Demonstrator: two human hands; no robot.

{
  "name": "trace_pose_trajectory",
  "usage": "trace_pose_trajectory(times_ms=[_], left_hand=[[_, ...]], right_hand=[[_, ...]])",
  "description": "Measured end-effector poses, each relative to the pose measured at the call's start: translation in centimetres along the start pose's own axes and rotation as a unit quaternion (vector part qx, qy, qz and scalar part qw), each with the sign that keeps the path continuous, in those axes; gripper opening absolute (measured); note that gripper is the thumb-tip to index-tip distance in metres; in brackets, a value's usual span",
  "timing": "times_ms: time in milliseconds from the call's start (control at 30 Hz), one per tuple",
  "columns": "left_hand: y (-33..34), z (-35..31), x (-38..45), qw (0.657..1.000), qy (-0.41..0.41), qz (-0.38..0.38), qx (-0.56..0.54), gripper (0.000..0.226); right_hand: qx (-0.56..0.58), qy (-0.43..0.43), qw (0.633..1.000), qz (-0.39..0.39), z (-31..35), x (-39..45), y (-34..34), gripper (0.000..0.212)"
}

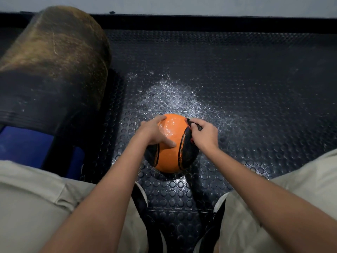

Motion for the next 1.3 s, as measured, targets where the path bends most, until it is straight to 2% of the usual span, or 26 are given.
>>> trace_pose_trajectory(times_ms=[100, 200, 267, 300, 400, 467, 533, 600, 733, 900, 1033, 1100, 1167, 1233, 1300], left_hand=[[0.3, 0.7, 0.3, 1.0, 0.019, 0.004, 0.0, 0.124], [1.0, 1.1, 0.4, 0.999, 0.009, -0.049, -0.02, 0.114], [1.3, 1.2, 0.3, 0.996, 0.008, -0.081, -0.029, 0.11], [1.4, 1.1, 0.2, 0.996, 0.01, -0.088, -0.03, 0.111], [1.6, 0.7, 0.1, 0.994, 0.016, -0.105, -0.013, 0.121], [1.8, 0.3, 0.1, 0.993, 0.021, -0.112, 0.002, 0.129], [1.7, -0.1, 0.1, 0.994, 0.024, -0.106, 0.023, 0.134], [1.5, -0.3, 0.1, 0.995, 0.026, -0.094, 0.025, 0.134], [1.1, 0.3, 0.1, 0.995, 0.013, -0.094, -0.018, 0.143], [1.5, 0.9, -0.3, 0.991, -0.114, -0.04, -0.061, 0.158], [1.1, 1.3, 0.6, 0.993, -0.094, -0.037, -0.064, 0.169], [0.8, 1.4, 0.6, 0.993, -0.085, -0.027, -0.071, 0.163], [0.7, 1.7, 0.6, 0.994, -0.075, -0.013, -0.079, 0.164], [0.5, 1.7, 0.5, 0.995, -0.064, -0.006, -0.077, 0.17], [0.4, 1.2, -0.1, 0.996, -0.072, 0.003, -0.057, 0.166]], right_hand=[[-0.059, -0.047, 0.997, 0.017, 0.7, -0.7, 0.6, 0.025], [-0.06, -0.11, 0.99, 0.066, 1.9, -1.4, 0.5, 0.024], [-0.068, -0.149, 0.984, 0.071, 1.9, -1.4, 0.4, 0.024], [-0.066, -0.14, 0.986, 0.059, 1.5, -1.0, 0.4, 0.024], [-0.009, -0.016, 1.0, 0.017, 0.4, 0.2, 0.0, 0.023], [0.009, 0.035, 0.999, 0.003, 0.2, 0.5, -0.2, 0.022], [-0.006, 0.015, 1.0, -0.005, 0.6, 0.5, -0.4, 0.021], [-0.047, -0.048, 0.998, 0.014, 1.6, 0.0, -0.2, 0.023], [-0.066, -0.1, 0.991, 0.052, 1.5, -0.2, -0.1, 0.023], [-0.039, 0.026, 0.999, 0.007, -0.3, 0.6, -1.1, 0.025], [-0.032, -0.071, 0.996, 0.049, 1.3, -0.2, 0.1, 0.023], [-0.073, -0.149, 0.982, 0.085, 2.3, -0.6, 0.7, 0.024], [-0.104, -0.191, 0.973, 0.084, 2.7, -0.7, 1.0, 0.025], [-0.082, -0.141, 0.985, 0.053, 2.1, -0.3, 0.9, 0.024], [-0.053, -0.052, 0.997, 0.023, 0.9, 0.5, 0.3, 0.025]])
Point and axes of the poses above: each hand's wrist, its own x-axis towards the middle knuckle, its own y-axis out of the palm, z = x × y, the point moved 2 cm from there along x, towards the middle knuckle, and after that the axes turned 2 degrees about y, right-handed, at the moved point
